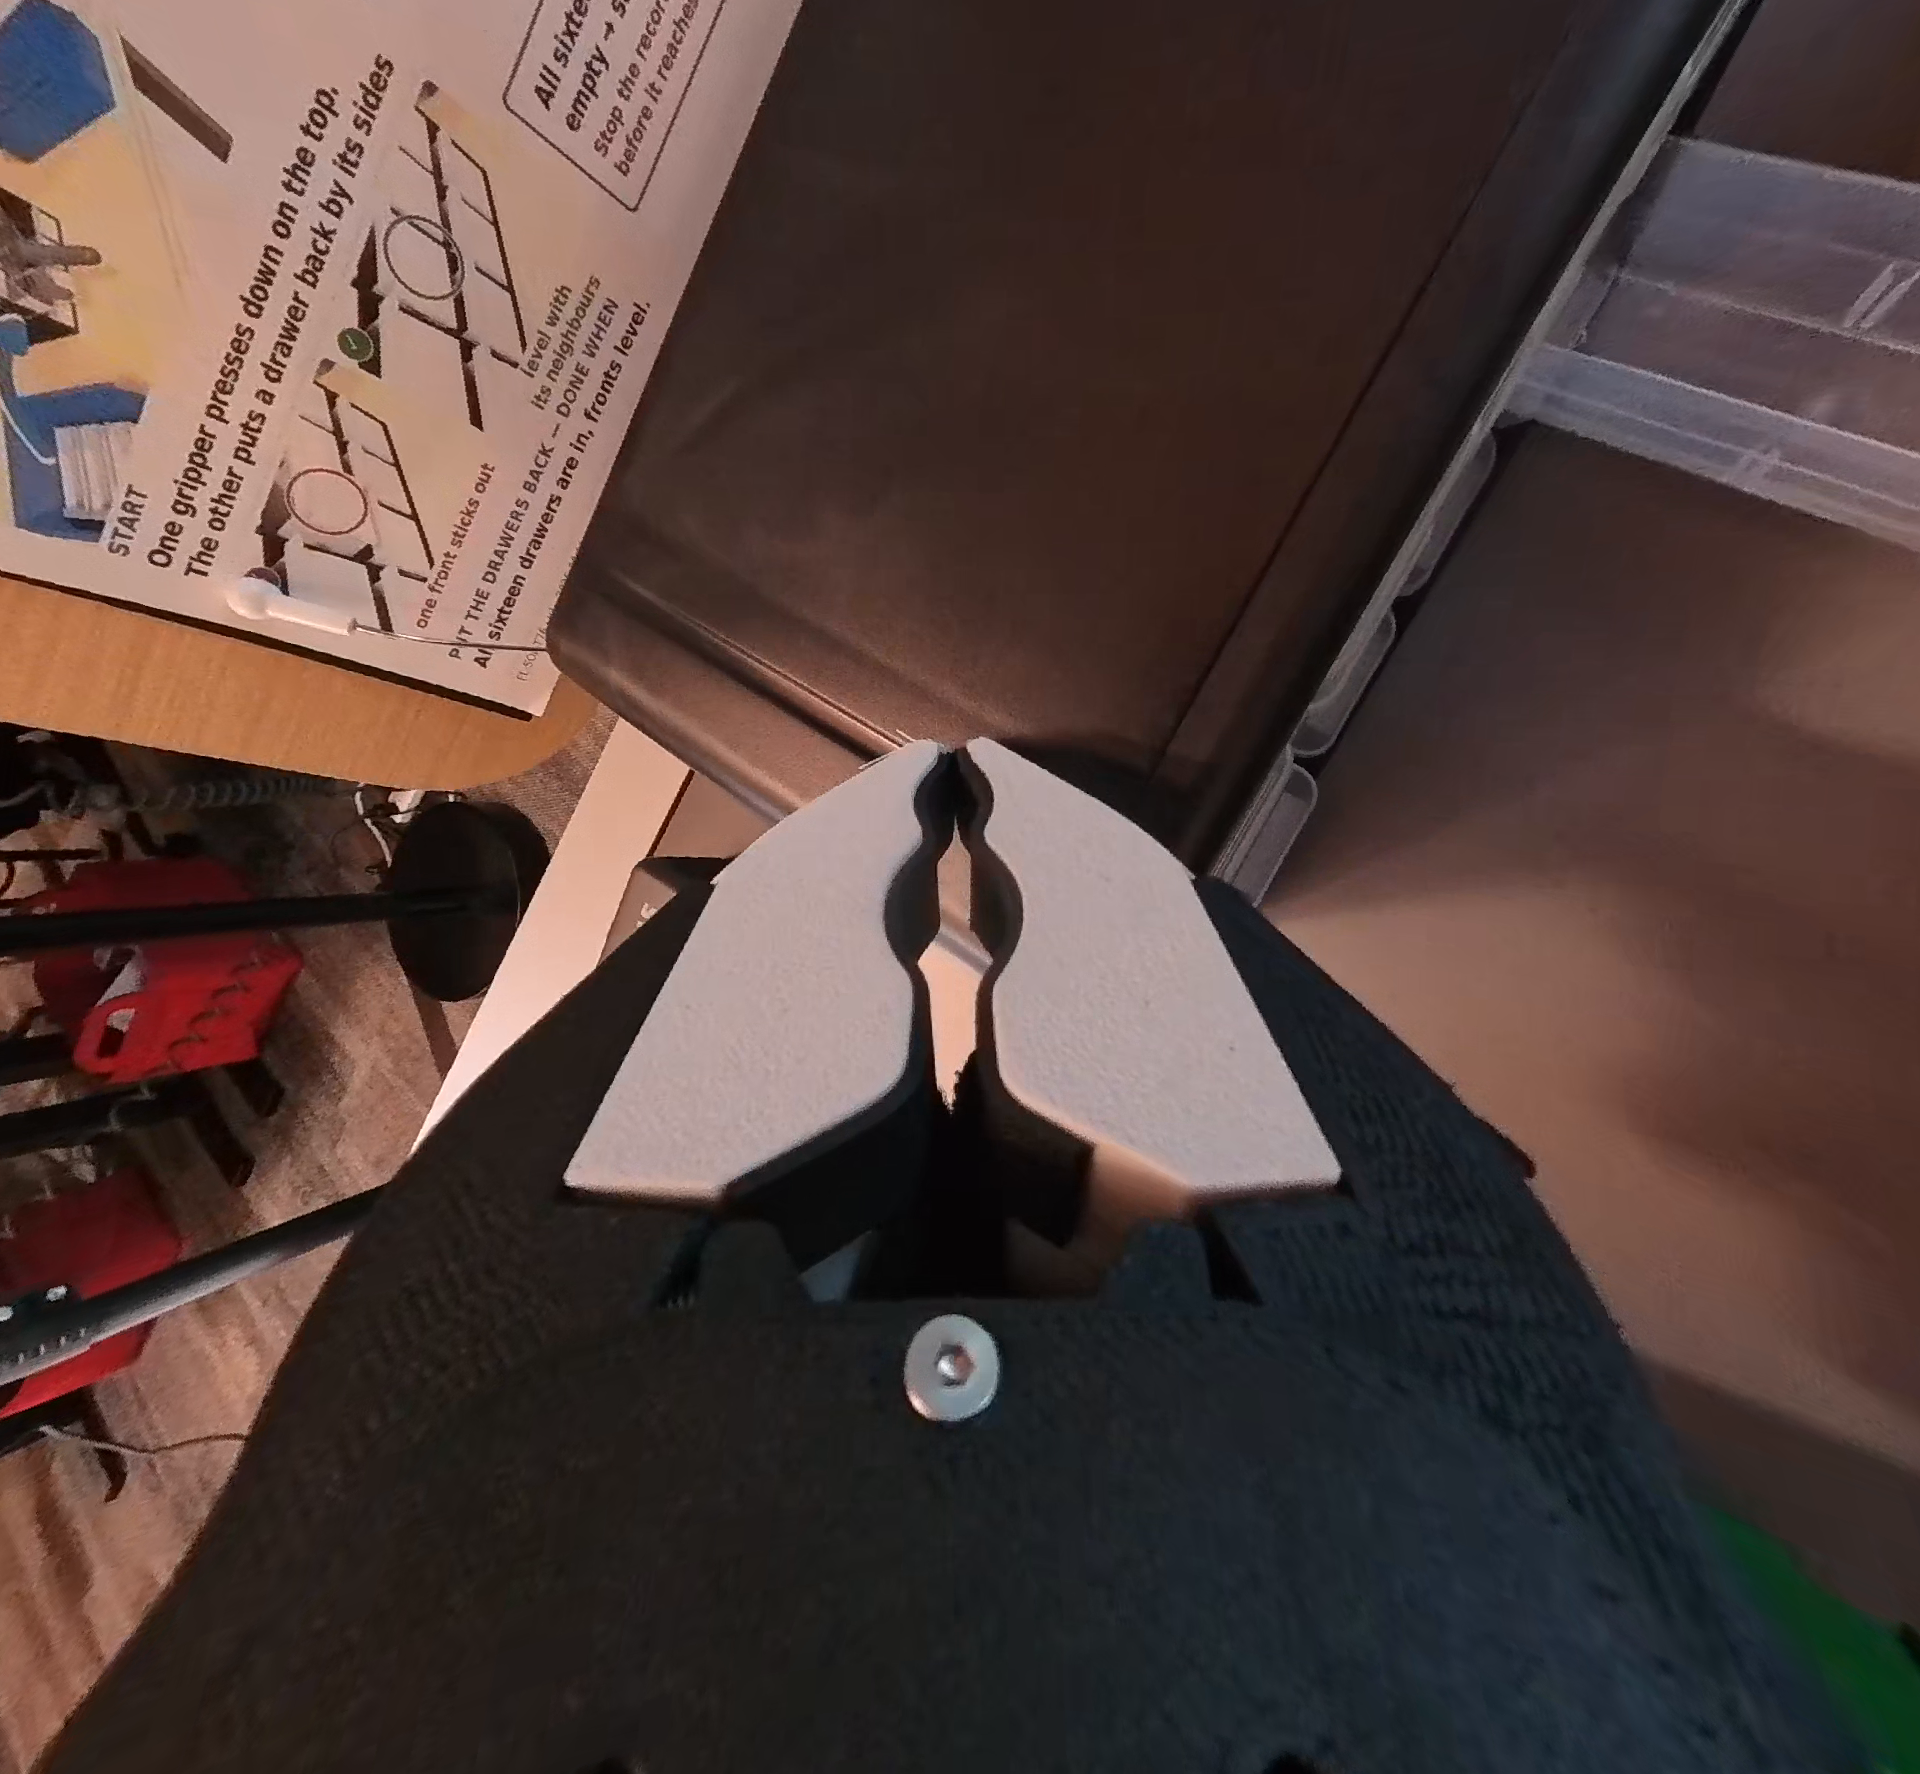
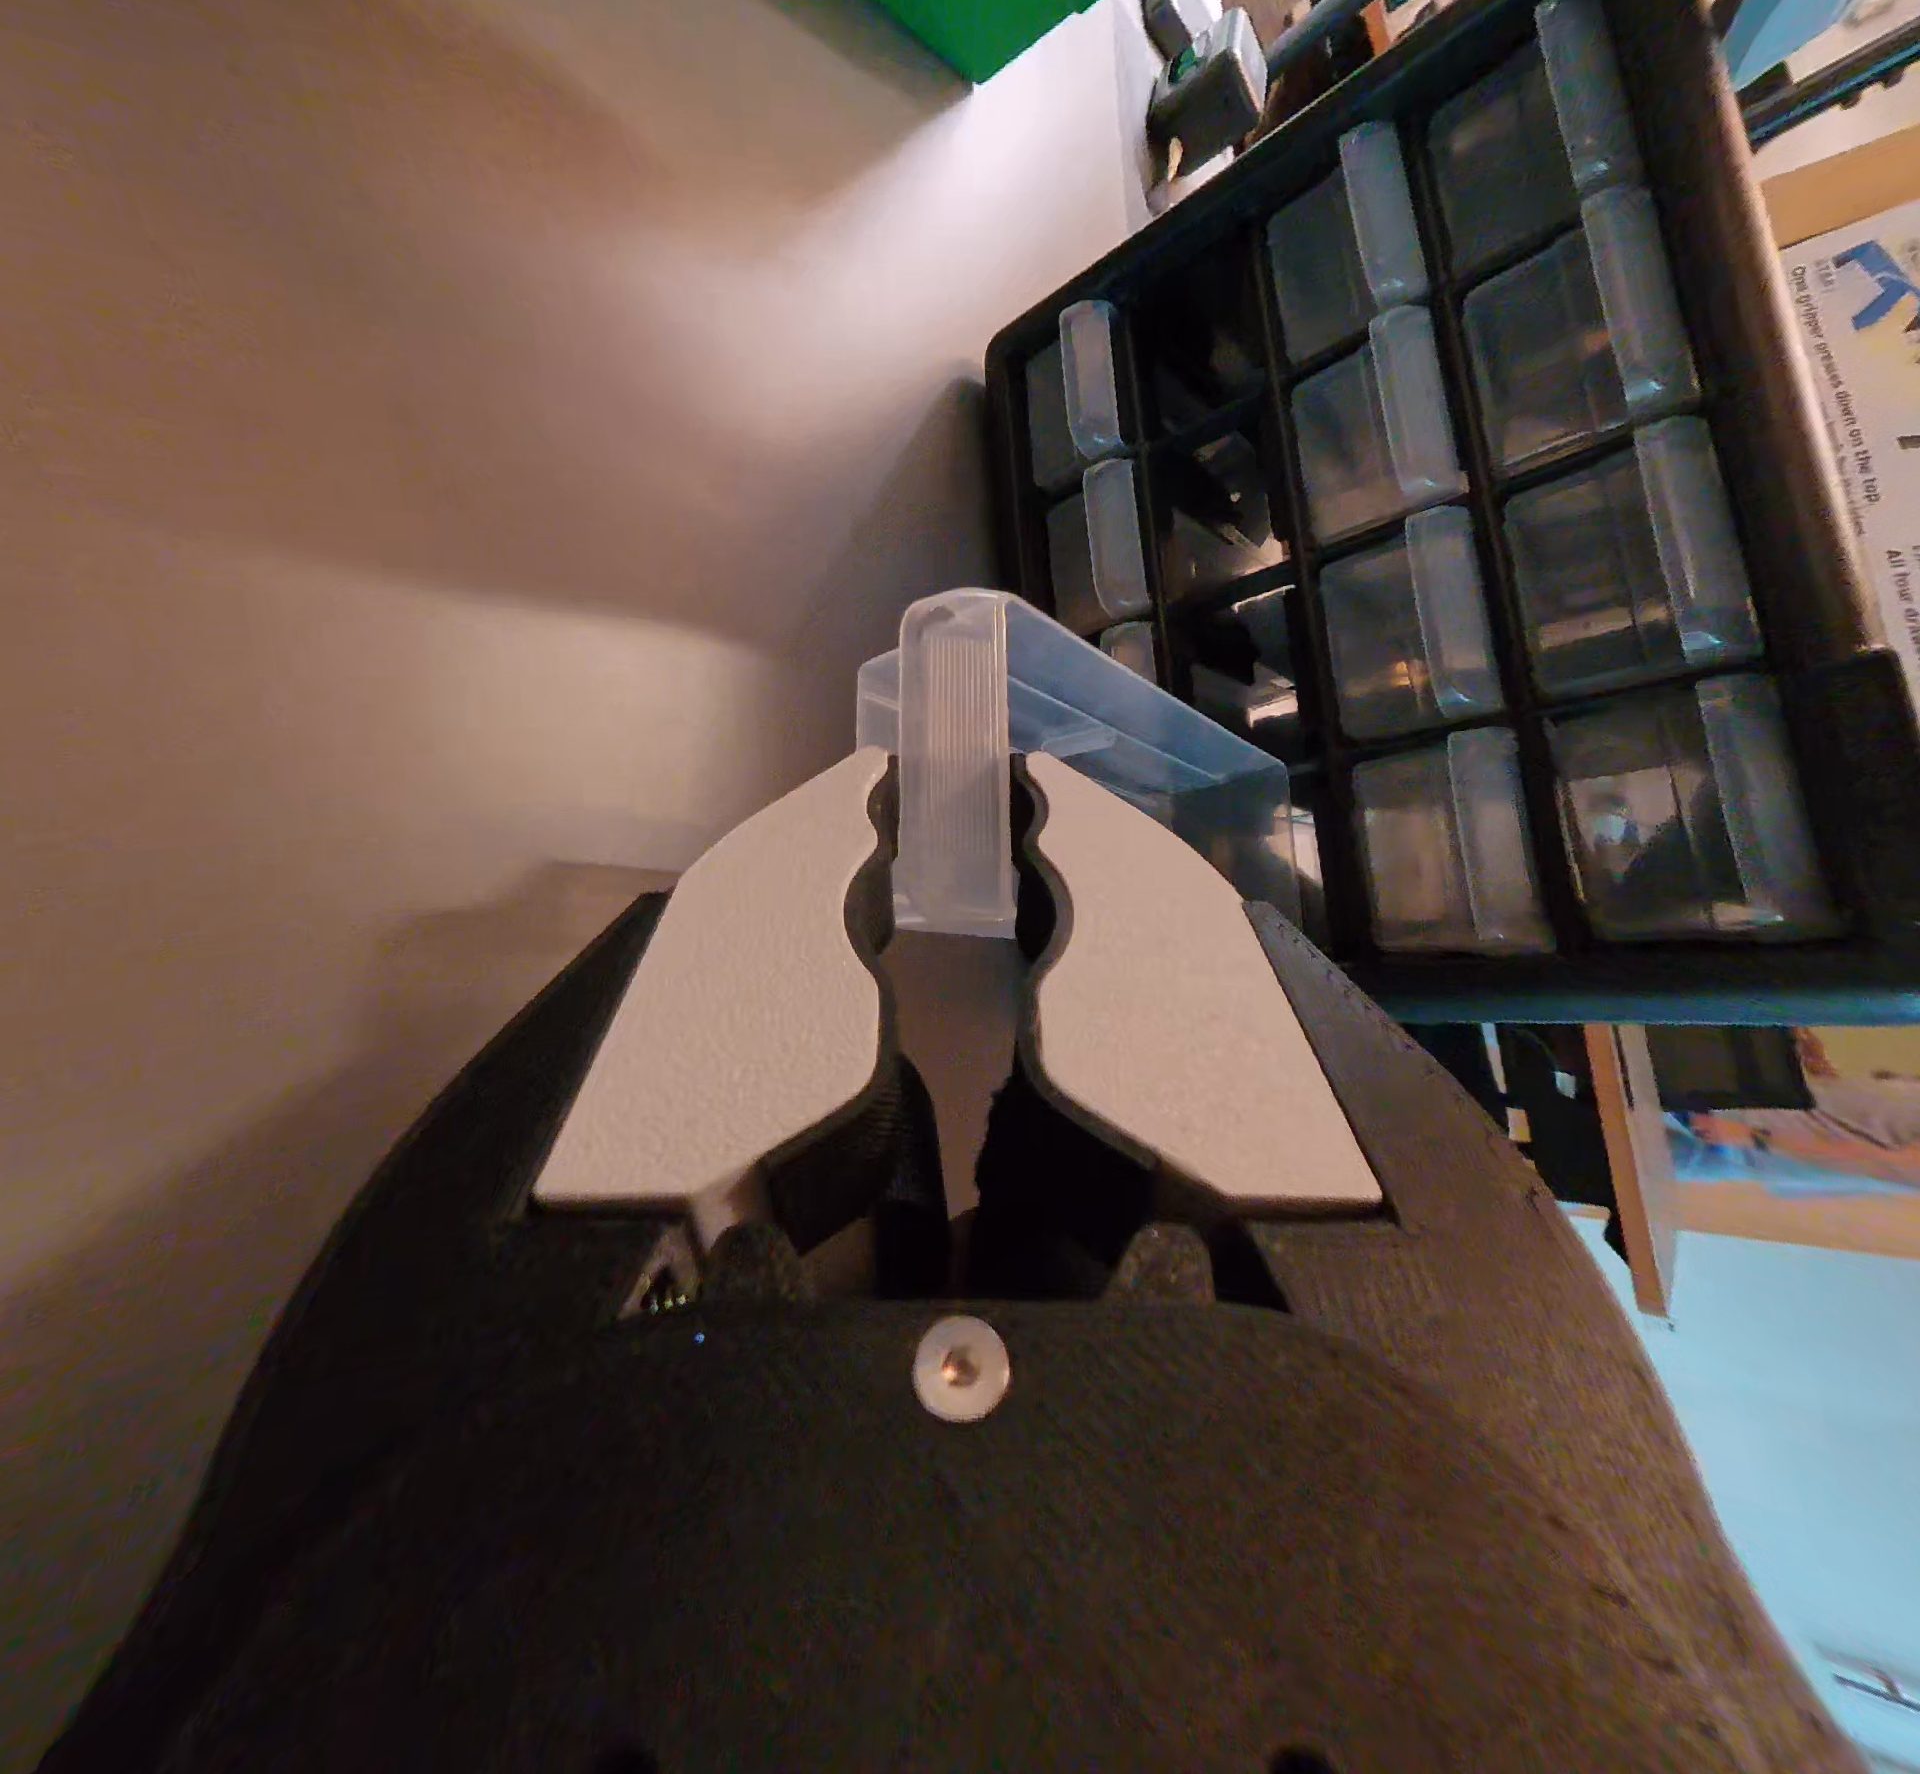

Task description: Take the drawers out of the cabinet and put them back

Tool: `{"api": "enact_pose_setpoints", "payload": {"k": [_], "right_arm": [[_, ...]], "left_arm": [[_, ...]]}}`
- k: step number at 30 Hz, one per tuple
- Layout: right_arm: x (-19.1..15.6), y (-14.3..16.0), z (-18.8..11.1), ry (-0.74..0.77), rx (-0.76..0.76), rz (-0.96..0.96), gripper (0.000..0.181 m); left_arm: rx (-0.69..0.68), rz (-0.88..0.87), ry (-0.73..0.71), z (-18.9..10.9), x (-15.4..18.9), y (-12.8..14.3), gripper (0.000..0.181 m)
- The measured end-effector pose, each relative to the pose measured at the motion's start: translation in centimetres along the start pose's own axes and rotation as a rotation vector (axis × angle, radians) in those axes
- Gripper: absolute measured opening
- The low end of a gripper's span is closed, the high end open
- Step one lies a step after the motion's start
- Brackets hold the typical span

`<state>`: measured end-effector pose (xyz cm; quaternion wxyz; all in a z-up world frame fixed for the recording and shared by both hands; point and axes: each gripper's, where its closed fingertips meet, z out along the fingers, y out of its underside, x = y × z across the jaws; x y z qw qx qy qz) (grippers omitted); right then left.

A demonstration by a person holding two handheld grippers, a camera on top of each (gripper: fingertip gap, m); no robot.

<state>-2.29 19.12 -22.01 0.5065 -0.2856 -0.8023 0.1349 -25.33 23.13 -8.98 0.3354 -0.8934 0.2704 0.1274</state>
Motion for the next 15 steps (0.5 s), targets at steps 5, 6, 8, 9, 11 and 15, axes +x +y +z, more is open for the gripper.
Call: {"api": "enact_pose_setpoints", "payload": {"k": [5,6,8,9,11,15], "right_arm": [[0.1,0.3,-0.2,-0.024,-0.053,-0.055,0.019],[0.2,0.2,-0.2,-0.029,-0.054,-0.059,0.019],[0.5,-0.1,-0.2,-0.050,-0.040,-0.054,0.019],[0.7,-0.3,-0.2,-0.057,-0.034,-0.047,0.019],[1.1,-0.3,-0.2,-0.070,-0.036,-0.027,0.019],[2.2,0.5,-0.3,-0.058,-0.031,0.031,0.019]], "left_arm": [[0.001,0.001,0.008,0.0,0.0,0.0,0.000],[0.003,0.001,0.008,0.0,0.0,0.0,0.000],[0.007,0.005,0.004,0.0,0.0,0.0,0.000],[0.008,0.007,0.004,0.0,0.0,0.0,0.000],[0.008,0.008,0.004,0.0,0.0,0.0,0.000],[0.004,0.007,0.005,0.0,0.0,0.0,0.000]]}}
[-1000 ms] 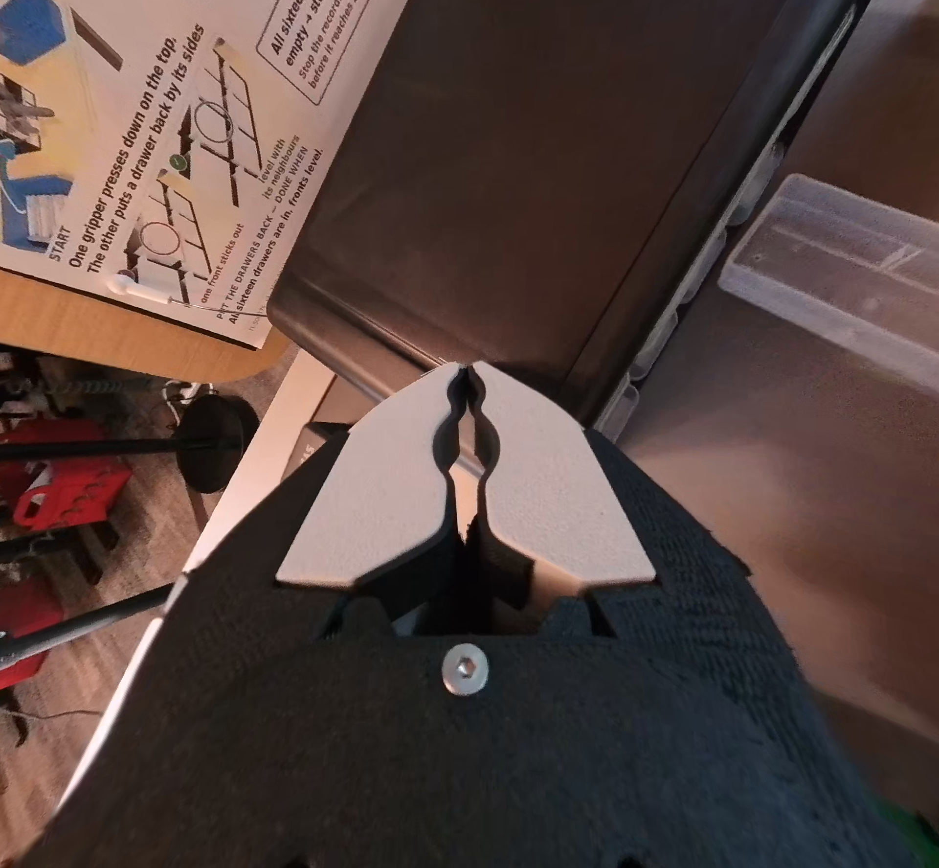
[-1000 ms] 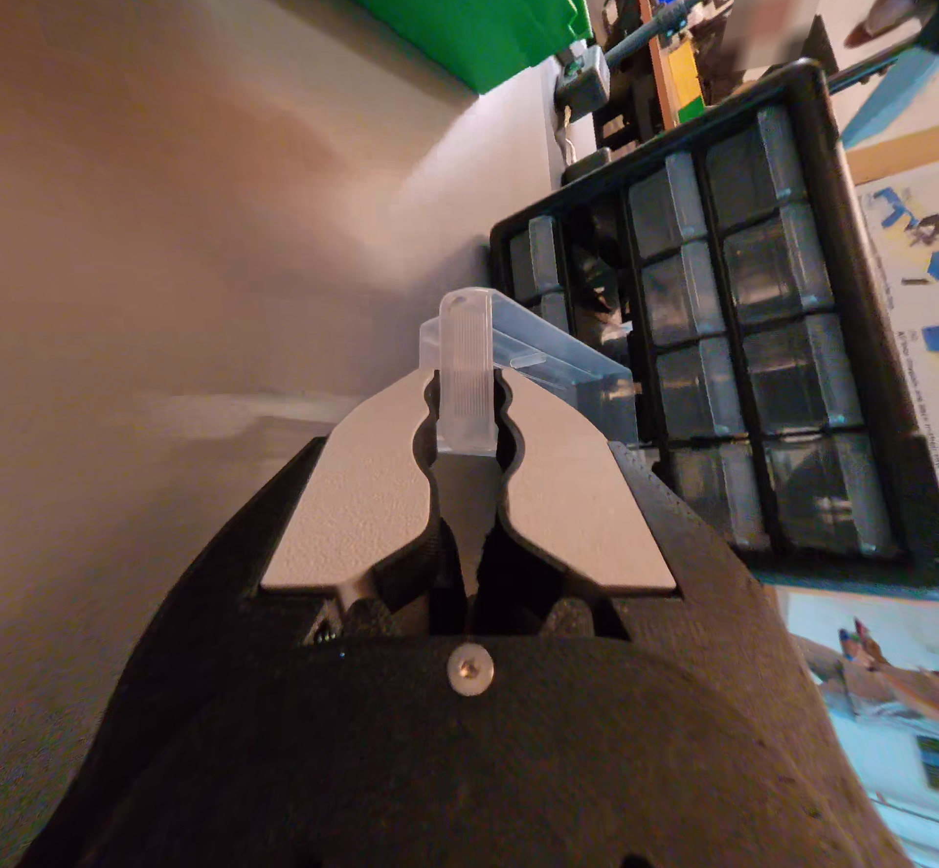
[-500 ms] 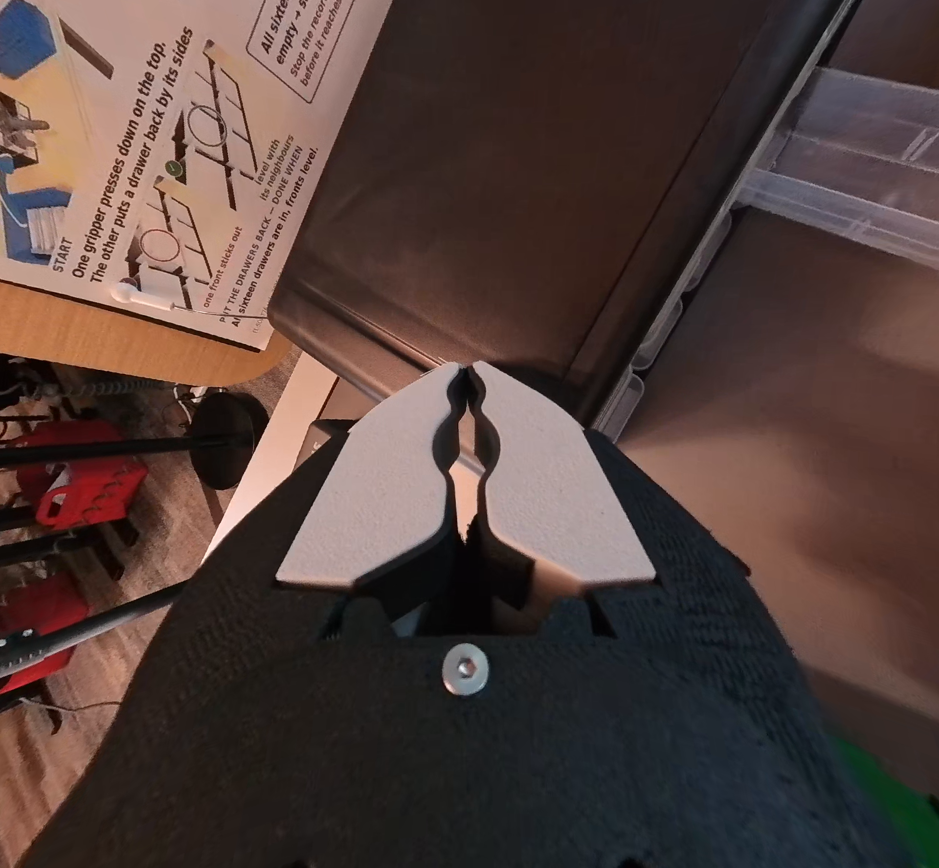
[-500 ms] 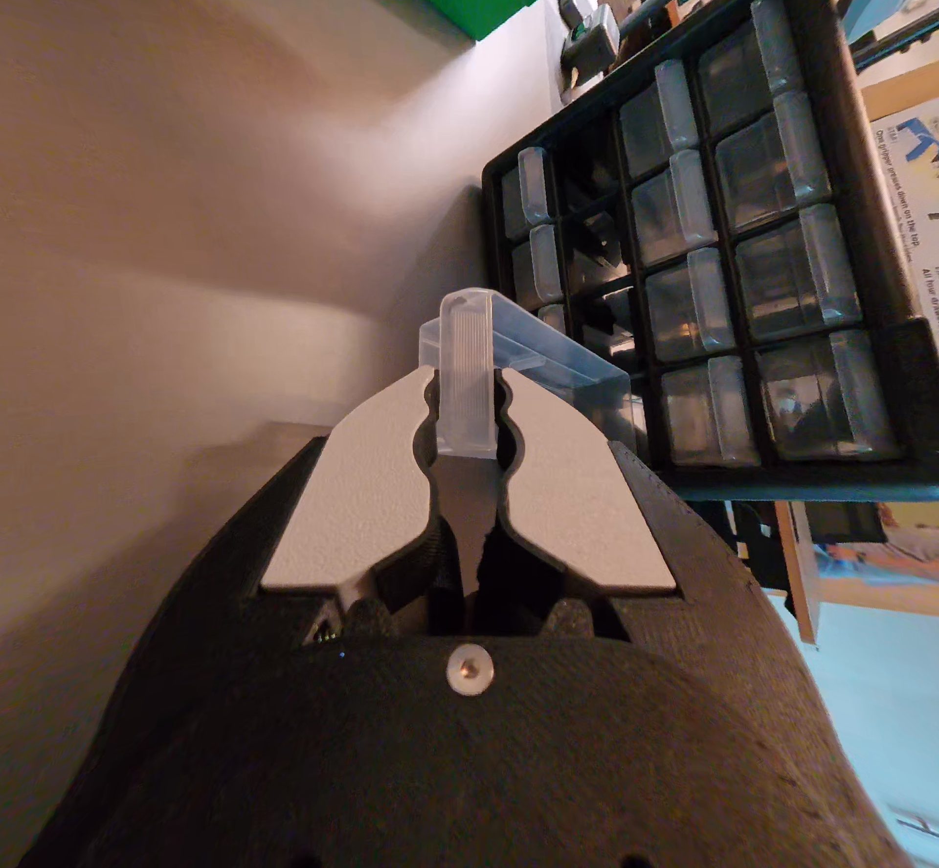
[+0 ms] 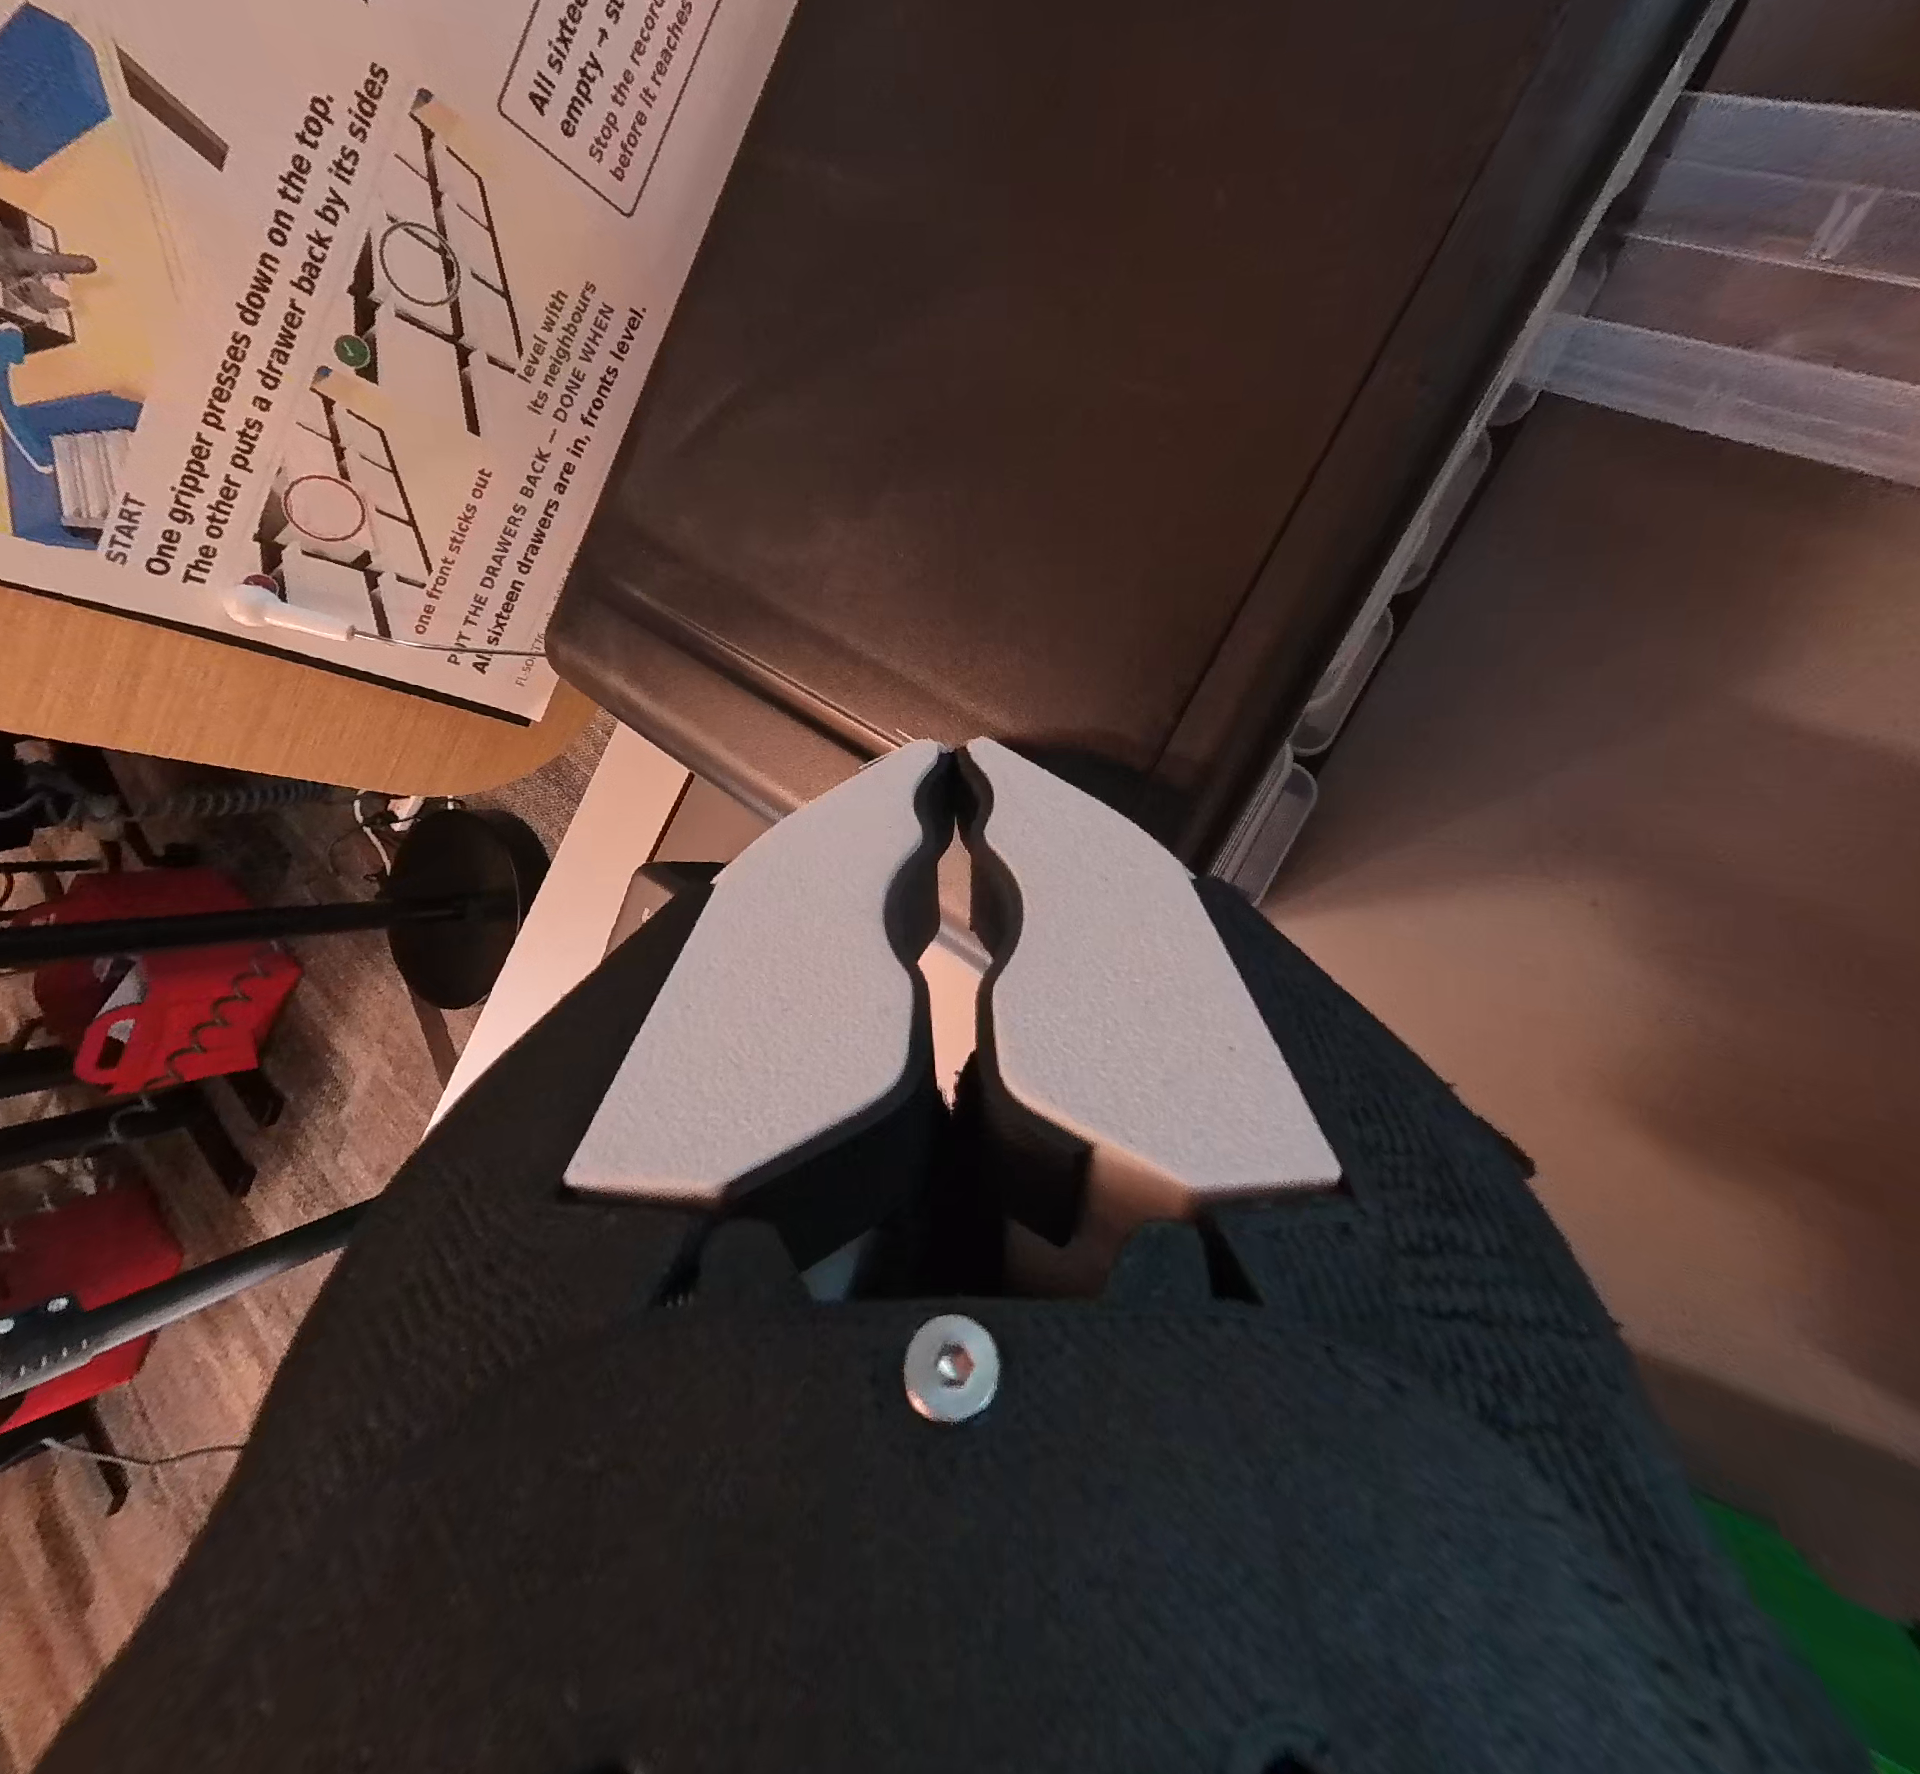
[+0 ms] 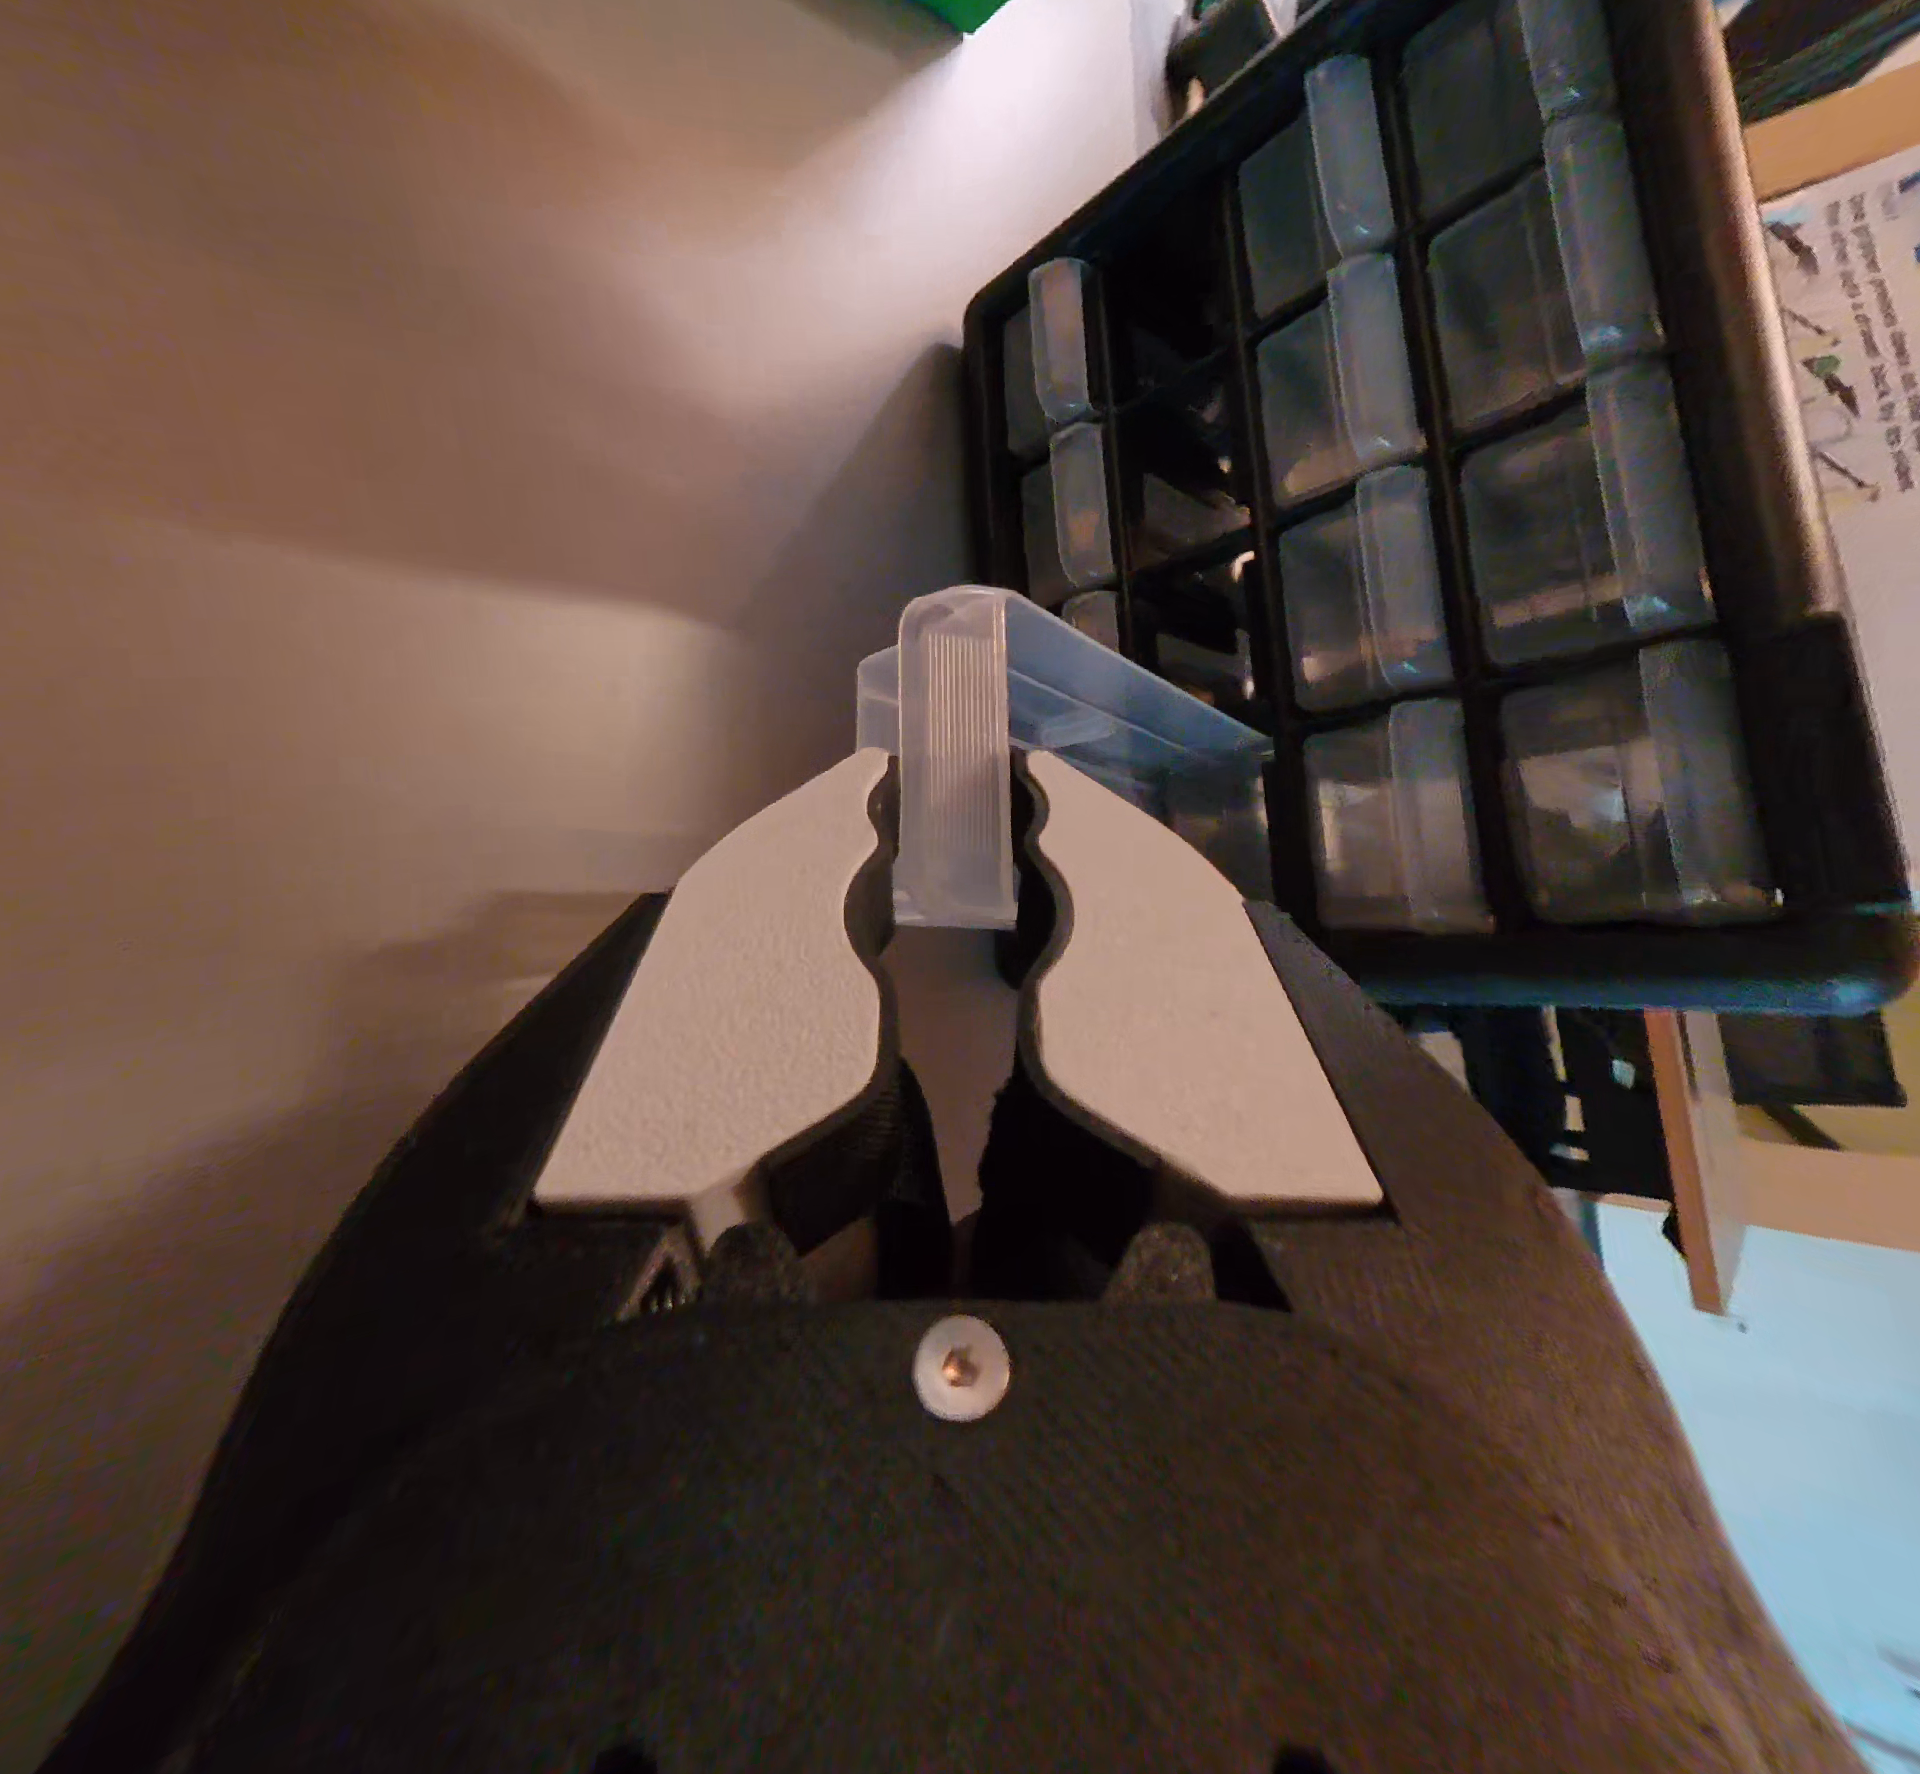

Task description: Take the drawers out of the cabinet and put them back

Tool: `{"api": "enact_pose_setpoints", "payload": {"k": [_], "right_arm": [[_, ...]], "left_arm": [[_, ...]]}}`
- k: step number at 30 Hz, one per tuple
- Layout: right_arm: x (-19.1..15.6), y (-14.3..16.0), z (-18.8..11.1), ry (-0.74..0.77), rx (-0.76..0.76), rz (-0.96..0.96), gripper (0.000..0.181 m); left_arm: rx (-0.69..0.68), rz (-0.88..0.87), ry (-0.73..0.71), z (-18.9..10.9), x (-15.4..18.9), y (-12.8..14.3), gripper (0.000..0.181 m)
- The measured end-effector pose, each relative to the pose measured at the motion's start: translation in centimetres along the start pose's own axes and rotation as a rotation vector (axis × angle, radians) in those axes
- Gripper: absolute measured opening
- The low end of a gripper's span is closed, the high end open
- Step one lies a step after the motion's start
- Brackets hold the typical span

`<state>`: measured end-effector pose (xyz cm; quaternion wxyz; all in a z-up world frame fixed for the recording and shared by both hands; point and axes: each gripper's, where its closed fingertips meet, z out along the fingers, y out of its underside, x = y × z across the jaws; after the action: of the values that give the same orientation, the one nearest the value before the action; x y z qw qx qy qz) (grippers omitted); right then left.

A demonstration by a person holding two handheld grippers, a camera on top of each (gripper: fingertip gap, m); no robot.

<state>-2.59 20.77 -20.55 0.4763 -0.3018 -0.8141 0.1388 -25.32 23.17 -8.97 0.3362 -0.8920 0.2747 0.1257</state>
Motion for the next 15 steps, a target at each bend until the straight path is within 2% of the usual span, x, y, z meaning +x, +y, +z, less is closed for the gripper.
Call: {"api": "enact_pose_setpoints", "payload": {"k": [3,7,10,15], "right_arm": [[0.2,1.0,0.6,0.015,-0.036,-0.021,0.019],[0.3,3.6,1.8,0.068,-0.192,-0.116,0.020],[1.1,3.7,1.9,0.101,-0.186,-0.051,0.020],[3.1,4.5,2.6,0.201,-0.279,-0.051,0.024]], "left_arm": [[-0.001,0.004,-0.003,0.0,0.0,0.0,0.000],[0.002,0.007,-0.003,0.0,0.0,0.0,0.000],[0.006,0.007,-0.004,0.0,0.0,0.0,0.000],[0.002,0.014,-0.008,0.0,0.0,0.0,0.000]]}}
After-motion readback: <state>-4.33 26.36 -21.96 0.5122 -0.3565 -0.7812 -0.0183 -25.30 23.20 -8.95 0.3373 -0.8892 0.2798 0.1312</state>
